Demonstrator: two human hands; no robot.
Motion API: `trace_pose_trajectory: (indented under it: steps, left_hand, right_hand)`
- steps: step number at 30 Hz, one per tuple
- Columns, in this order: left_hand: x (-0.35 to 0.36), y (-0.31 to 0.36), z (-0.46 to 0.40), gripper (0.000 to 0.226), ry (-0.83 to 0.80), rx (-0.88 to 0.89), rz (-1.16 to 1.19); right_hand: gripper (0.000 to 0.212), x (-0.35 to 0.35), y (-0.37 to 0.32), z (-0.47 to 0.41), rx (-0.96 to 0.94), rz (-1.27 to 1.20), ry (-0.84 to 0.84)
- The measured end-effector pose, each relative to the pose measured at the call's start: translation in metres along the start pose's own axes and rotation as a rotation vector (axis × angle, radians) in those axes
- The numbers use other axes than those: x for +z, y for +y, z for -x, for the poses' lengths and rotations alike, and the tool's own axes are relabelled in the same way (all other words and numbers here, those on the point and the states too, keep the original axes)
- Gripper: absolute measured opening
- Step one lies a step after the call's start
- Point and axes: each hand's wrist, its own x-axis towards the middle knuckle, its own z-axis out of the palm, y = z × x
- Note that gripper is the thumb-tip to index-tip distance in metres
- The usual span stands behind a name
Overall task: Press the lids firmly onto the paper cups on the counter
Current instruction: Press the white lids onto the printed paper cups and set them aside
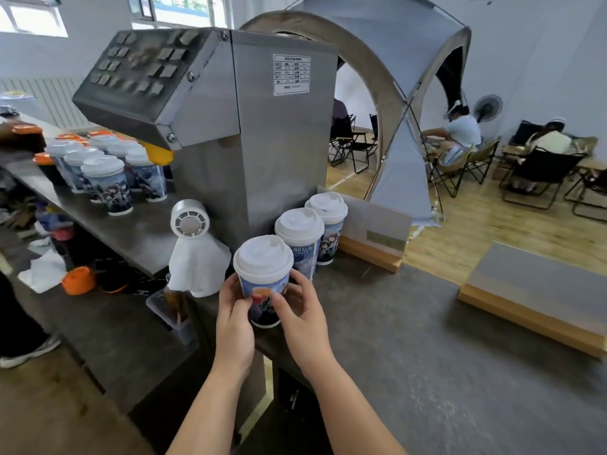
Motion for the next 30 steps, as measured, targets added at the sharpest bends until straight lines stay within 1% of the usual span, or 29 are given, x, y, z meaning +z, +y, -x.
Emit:
trace_pose_trajectory:
  steps: [2, 4, 8, 13, 15, 17, 18, 19, 20, 22, 24, 27, 30]
  left_hand:
    - [-0.004, -0.003, -0.007, 0.046, -0.02, -0.009, -0.004]
    - [-0.006, -0.003, -0.011, 0.055, -0.043, -0.022, -0.01]
    - [-0.005, -0.004, -0.015, 0.052, -0.082, -0.007, 0.0]
    - [-0.008, -0.002, -0.01, 0.061, -0.1, -0.012, 0.057]
    - [-0.012, 0.0, -0.005, 0.061, -0.041, -0.018, 0.107]
    - [-0.018, 0.006, 0.001, 0.056, 0.126, 0.032, 0.114]
    - [-0.02, 0.014, 0.006, 0.052, 0.203, 0.091, 0.12]
    - [-0.02, 0.024, 0.009, 0.049, 0.237, 0.174, 0.14]
    - [-0.018, 0.036, 0.013, 0.044, 0.215, 0.271, 0.157]
    - [-0.006, 0.06, 0.022, 0.037, 0.046, 0.434, 0.144]
    - [0.017, 0.075, 0.033, 0.034, -0.202, 0.487, 0.116]
    - [0.062, 0.081, 0.057, 0.028, -0.545, 0.402, 0.094]
    - [0.108, 0.069, 0.092, 0.026, -0.789, 0.274, 0.081]
  right_hand:
    - [0.047, 0.005, 0.002, -0.002, 0.0, 0.028, 0.025]
    - [0.047, 0.008, 0.003, -0.005, 0.003, 0.036, 0.051]
    - [0.039, 0.013, 0.002, -0.007, 0.024, 0.018, 0.097]
    - [0.036, 0.019, 0.0, -0.003, 0.016, -0.014, 0.15]
    - [0.034, 0.02, -0.002, 0.002, 0.011, -0.006, 0.188]
    - [0.032, 0.016, -0.004, 0.01, 0.002, 0.023, 0.249]
    - [0.031, 0.012, -0.005, 0.015, -0.002, 0.027, 0.288]
    - [0.029, 0.007, -0.006, 0.02, -0.01, 0.017, 0.332]
    - [0.028, 0.0, -0.007, 0.026, -0.021, -0.001, 0.382]
    - [0.027, -0.015, -0.012, 0.039, -0.043, -0.039, 0.486]
    - [0.026, -0.034, -0.019, 0.055, -0.068, -0.065, 0.581]
    - [0.027, -0.069, -0.035, 0.082, -0.12, -0.067, 0.707]
    - [0.027, -0.113, -0.054, 0.118, -0.169, -0.042, 0.863]
